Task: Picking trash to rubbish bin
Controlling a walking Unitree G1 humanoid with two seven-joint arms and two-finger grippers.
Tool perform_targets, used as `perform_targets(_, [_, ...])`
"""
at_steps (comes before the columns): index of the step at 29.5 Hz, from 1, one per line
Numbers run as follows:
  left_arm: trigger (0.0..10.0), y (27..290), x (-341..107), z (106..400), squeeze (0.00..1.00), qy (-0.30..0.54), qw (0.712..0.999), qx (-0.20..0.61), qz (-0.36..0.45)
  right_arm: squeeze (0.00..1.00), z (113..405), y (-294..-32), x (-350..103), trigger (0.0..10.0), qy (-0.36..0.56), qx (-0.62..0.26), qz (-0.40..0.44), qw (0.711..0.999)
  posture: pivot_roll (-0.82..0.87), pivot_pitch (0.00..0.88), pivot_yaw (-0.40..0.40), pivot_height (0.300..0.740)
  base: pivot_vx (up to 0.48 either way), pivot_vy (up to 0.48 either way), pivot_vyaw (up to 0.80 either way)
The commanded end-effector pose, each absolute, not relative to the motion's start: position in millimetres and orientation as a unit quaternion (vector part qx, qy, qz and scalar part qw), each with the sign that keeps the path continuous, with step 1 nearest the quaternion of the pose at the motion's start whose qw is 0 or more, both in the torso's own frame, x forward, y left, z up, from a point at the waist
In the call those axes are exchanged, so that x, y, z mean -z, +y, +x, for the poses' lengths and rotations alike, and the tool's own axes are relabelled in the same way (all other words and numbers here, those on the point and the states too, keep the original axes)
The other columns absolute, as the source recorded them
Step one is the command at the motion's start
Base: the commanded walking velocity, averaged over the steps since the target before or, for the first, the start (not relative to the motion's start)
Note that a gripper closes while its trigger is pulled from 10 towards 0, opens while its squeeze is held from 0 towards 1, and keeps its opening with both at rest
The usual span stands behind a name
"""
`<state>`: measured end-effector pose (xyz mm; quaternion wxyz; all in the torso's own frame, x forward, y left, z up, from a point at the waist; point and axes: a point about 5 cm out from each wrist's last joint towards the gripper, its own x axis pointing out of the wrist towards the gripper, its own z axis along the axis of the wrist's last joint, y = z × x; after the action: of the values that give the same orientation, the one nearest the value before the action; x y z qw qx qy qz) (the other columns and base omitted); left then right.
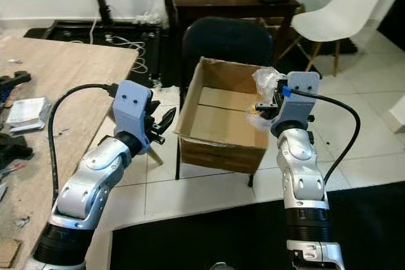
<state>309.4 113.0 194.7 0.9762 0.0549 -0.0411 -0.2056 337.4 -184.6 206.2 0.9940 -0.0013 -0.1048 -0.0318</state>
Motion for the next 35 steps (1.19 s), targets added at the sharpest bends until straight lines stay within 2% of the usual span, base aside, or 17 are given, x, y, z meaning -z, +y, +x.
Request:
perform_targets(1, [10.0, 107, -193, 308, 0.0, -0.037, 0.974, 0.22, 0.046, 0.0, 336, -188, -202, 10.0, -0.095, 0.037, -0.003, 0.995, 0.1, 0.114, -0.038, 0.74, 0.33, 0.0, 0.0])
perform_targets(31, [10.0, 105, -192, 307, 0.0, -0.038, 0.969, 0.237, 0.049, 0.0, 335, -191, -191, 10.0, -0.08, 0.04, -0.004, 0.996, 0.1, 0.113, -0.037, 0.74, 0.351, 0.0, 0.0])
perform_targets(35, [10.0, 102, -193, 306, 0.0, -0.046, 0.967, 0.244, 0.05, 0.0, 334, -191, -187, 10.0, -0.075, 0.04, -0.005, 0.996, 0.1, 0.113, -0.037, 0.74, 0.151, 0.0, 0.0])
